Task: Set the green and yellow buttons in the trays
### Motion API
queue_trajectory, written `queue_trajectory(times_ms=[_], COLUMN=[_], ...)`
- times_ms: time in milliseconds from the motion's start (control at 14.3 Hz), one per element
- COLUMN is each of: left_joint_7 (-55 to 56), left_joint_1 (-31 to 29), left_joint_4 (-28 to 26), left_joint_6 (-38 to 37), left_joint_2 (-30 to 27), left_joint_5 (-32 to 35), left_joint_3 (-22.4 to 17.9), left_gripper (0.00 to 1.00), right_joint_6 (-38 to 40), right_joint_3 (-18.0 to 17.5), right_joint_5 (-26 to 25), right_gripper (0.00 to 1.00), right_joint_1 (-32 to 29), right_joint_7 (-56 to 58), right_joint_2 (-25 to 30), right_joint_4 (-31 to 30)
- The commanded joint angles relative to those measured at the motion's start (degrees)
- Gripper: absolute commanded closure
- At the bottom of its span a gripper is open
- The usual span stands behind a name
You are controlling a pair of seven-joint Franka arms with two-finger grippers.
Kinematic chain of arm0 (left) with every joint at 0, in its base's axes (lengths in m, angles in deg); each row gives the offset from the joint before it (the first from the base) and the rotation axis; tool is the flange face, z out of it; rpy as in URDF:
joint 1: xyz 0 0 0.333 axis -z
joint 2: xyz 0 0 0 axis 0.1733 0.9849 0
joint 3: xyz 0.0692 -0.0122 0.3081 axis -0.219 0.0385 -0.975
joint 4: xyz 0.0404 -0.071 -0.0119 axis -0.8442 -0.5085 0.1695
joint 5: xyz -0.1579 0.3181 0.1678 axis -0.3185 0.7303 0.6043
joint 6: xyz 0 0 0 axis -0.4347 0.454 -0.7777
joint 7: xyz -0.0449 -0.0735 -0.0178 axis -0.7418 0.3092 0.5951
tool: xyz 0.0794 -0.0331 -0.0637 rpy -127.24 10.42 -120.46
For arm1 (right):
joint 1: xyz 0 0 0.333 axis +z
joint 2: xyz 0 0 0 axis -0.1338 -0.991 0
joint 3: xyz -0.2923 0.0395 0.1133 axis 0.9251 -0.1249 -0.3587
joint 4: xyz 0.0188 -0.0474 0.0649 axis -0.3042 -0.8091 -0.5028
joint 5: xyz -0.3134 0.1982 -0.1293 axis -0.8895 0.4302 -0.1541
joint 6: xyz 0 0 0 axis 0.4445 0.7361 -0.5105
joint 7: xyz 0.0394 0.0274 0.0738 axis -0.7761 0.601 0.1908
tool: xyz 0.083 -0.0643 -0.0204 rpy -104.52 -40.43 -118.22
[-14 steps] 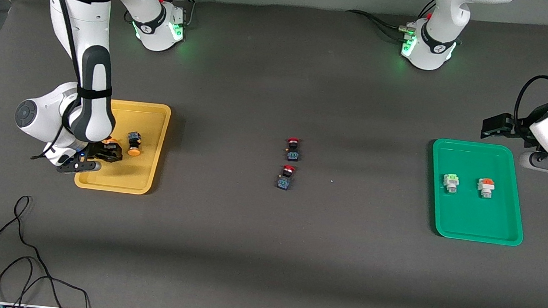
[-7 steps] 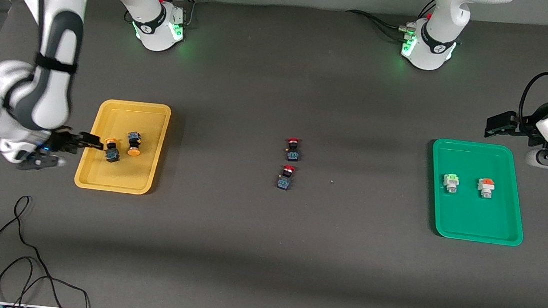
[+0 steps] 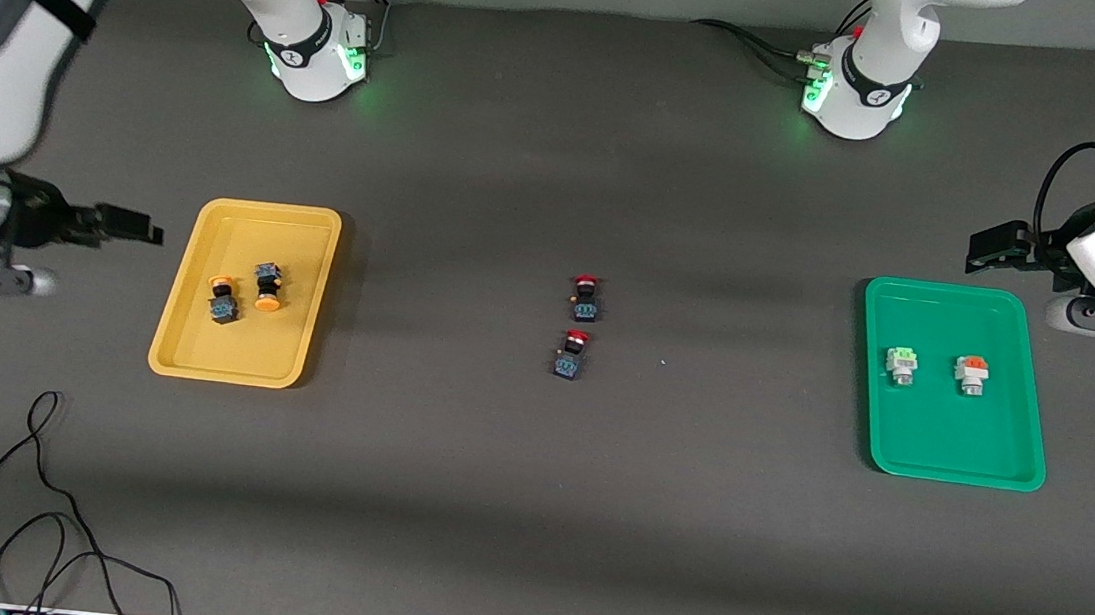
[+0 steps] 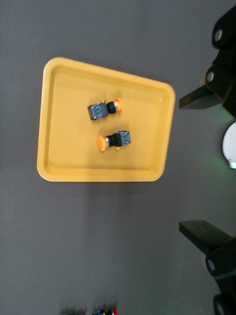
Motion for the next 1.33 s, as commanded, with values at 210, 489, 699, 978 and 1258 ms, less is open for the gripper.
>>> queue_trajectory(times_ms=[210,489,699,978,1258], left_joint_7=[-0.21,-0.39,-0.39,-0.39,-0.39], left_joint_1=[0.71,0.71,0.62,0.71,0.71], left_joint_4=[-0.32,-0.41,-0.15,0.12,0.21], left_joint_6=[-0.56,-0.48,-0.39,-0.3,-0.12], left_joint_2=[-1.74,-1.83,-2.0,-1.74,-1.65], left_joint_5=[0.7,1.76,2.37,2.37,2.29], left_joint_3=[-0.5,-0.59,-0.59,-0.5,-0.5], left_gripper=[0.0,0.0,0.0,0.0,0.0], right_joint_6=[10.7,10.88,10.88,11.14,12.1], right_joint_3=[6.73,6.65,6.38,6.38,6.3], right_joint_5=[-5.73,-5.29,-5.64,-5.73,-5.82], right_gripper=[0.0,0.0,0.0,0.0,0.0], right_joint_1=[0.57,0.31,1.18,1.81,2.68], right_joint_7=[-3.13,-3.21,-5.23,-6.12,-6.38], right_joint_2=[-0.14,-0.75,-0.93,-0.93,-1.11], right_joint_4=[10.61,12.18,12.19,12.02,12.02])
